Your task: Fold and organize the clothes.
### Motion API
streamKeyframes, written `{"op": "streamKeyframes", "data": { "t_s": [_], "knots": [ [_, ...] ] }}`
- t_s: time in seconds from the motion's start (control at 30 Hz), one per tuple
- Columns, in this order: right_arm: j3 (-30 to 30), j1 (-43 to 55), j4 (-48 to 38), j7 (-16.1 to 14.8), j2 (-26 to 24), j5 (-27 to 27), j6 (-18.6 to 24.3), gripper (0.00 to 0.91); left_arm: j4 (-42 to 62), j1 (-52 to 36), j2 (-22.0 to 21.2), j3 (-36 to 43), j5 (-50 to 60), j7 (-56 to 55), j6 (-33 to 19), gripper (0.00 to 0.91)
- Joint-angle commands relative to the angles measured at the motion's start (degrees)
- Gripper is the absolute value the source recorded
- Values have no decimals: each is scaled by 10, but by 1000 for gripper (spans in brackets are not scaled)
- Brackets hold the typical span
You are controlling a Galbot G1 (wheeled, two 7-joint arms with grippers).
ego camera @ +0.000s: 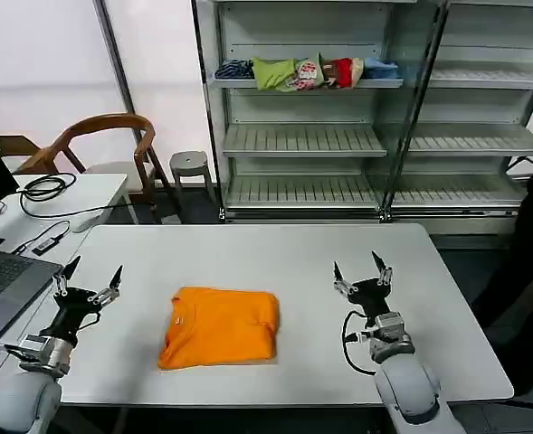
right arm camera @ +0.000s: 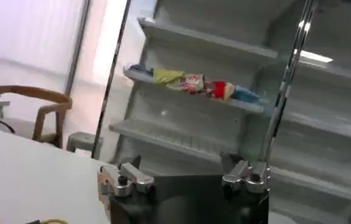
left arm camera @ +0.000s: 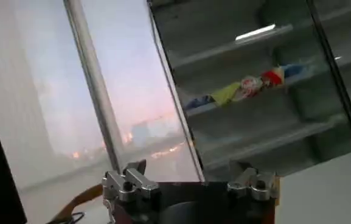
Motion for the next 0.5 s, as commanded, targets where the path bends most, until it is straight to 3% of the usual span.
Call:
{"op": "streamKeyframes", "data": {
  "t_s": [0.03, 0.5],
  "knots": [
    [-3, -7, 6, 8, -2, -25, 16, 907, 4, 1, 5, -1, -2, 19, -9, 907],
    [-11, 13, -4, 6, 3, -29, 23, 907, -6, 12, 16, 0, 10, 0, 0, 907]
  ]
}}
